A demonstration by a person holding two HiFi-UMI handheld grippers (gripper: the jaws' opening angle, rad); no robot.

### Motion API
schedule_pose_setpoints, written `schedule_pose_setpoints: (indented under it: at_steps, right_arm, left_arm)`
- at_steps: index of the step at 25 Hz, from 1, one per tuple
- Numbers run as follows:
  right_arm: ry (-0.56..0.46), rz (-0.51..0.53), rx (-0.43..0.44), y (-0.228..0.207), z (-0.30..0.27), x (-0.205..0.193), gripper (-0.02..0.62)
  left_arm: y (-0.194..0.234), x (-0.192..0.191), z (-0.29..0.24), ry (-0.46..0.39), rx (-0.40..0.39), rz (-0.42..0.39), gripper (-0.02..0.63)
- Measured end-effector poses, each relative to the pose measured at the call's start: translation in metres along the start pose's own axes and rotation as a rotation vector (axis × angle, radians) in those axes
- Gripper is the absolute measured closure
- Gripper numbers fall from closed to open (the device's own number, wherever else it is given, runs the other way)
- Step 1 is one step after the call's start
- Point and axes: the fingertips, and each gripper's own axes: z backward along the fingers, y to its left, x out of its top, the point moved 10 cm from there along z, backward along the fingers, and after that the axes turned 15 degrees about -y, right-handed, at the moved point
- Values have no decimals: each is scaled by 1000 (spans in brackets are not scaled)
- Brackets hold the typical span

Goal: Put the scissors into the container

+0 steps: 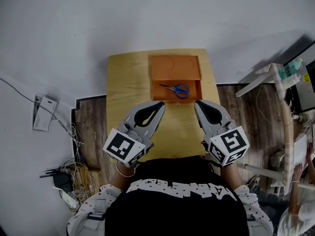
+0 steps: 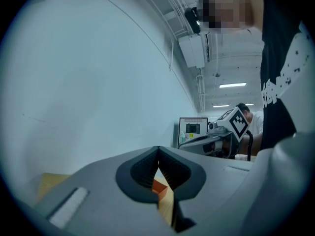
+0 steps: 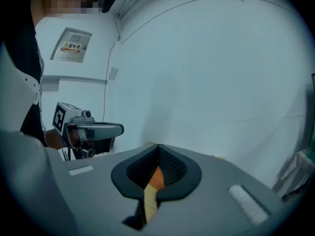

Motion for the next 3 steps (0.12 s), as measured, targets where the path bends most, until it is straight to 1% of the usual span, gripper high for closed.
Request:
schedule_pose_setpoints:
  at_steps: [3]
  right_arm:
    - [0, -3, -5, -2, 2, -2, 581]
  left_arm:
    - [0, 1, 0, -15, 10, 4, 606]
